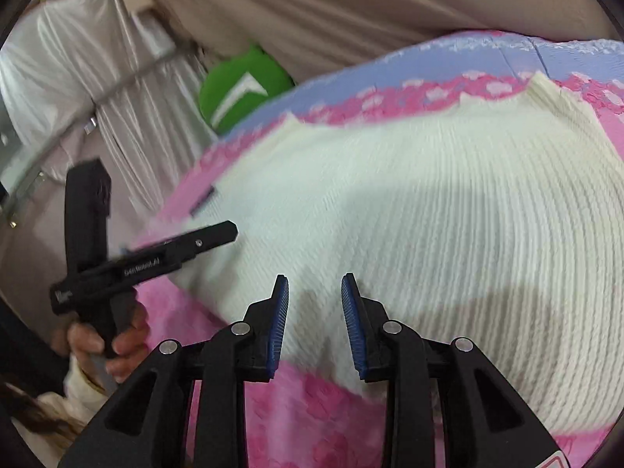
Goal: Fold small clothes
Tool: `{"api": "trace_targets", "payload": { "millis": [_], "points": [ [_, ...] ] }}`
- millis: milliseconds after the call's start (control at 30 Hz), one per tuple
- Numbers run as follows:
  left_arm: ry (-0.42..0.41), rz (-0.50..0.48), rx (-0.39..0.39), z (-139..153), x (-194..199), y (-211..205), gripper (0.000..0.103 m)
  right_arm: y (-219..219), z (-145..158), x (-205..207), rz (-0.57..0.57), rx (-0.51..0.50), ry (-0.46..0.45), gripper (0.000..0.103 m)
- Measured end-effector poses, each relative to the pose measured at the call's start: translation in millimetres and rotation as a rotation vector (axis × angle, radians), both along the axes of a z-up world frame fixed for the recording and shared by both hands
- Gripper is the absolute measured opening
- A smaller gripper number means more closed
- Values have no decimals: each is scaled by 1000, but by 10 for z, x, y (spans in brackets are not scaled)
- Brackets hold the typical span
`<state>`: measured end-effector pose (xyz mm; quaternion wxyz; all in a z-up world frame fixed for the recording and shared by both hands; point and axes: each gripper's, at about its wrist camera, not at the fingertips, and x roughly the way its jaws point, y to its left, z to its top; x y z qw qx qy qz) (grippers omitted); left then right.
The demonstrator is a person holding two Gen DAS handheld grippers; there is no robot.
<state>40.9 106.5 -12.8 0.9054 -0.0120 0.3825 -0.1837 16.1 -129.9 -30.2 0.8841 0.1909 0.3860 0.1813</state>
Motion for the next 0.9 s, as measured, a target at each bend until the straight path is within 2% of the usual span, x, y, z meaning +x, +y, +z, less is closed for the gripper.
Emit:
{"api": "trace_targets", "payload": {
  "millis": [33, 100, 133, 167, 200, 300, 367, 433, 500, 567, 633, 767, 800, 833, 867, 900],
  "points": [
    [-11, 4, -7, -11, -42, 79, 47, -99, 2, -70, -21, 4, 12, 26],
    [-11, 47, 19, -19, -111, 256, 45, -400, -33, -206, -120, -53, 55, 21],
    [-3, 62, 29, -37, -131, 342, 44, -553, -61, -281, -161, -69, 68, 11],
    [13, 64, 23, -73, -147, 440, 39, -756, -103, -377, -191, -32, 88, 2],
    [24, 59, 9, -88, -171, 510, 33, -912, -135, -453, -223, 0, 106, 0],
    [33, 64, -23, 18, -244, 610, 34, -1305, -118, -693, -349, 38, 112, 0],
    [15, 55, -72, 194, -229, 630, 37, -1436, 58, -718, -419, 3, 74, 15],
    [-38, 26, -114, 456, -118, 567, 46, -1470, 265, -572, -430, -19, 14, 21],
    [-99, 25, -112, 673, 99, 449, 74, -1524, 479, -364, -448, -47, -64, 32],
    [-141, 64, -88, 795, 412, 313, 83, -1558, 605, -13, -450, -35, -108, 60],
    [-116, 71, -78, 787, 791, 186, 83, -1646, 591, 346, -463, -17, -93, 63],
    [48, 91, -83, 450, 1514, 37, 82, -1694, 292, 1068, -477, -28, 31, 63],
    [65, 91, -74, 370, 1595, 13, 80, -1685, 214, 1174, -471, -44, 59, 63],
    [67, 88, -58, 310, 1651, -17, 73, -1658, 149, 1265, -465, -71, 84, 59],
    [71, 93, -33, 257, 1686, -34, 45, -1608, 115, 1318, -455, -118, 98, 38],
    [93, 82, -37, 220, 1719, -39, 12, -1551, 141, 1324, -438, -150, 91, 21]
  ]
}}
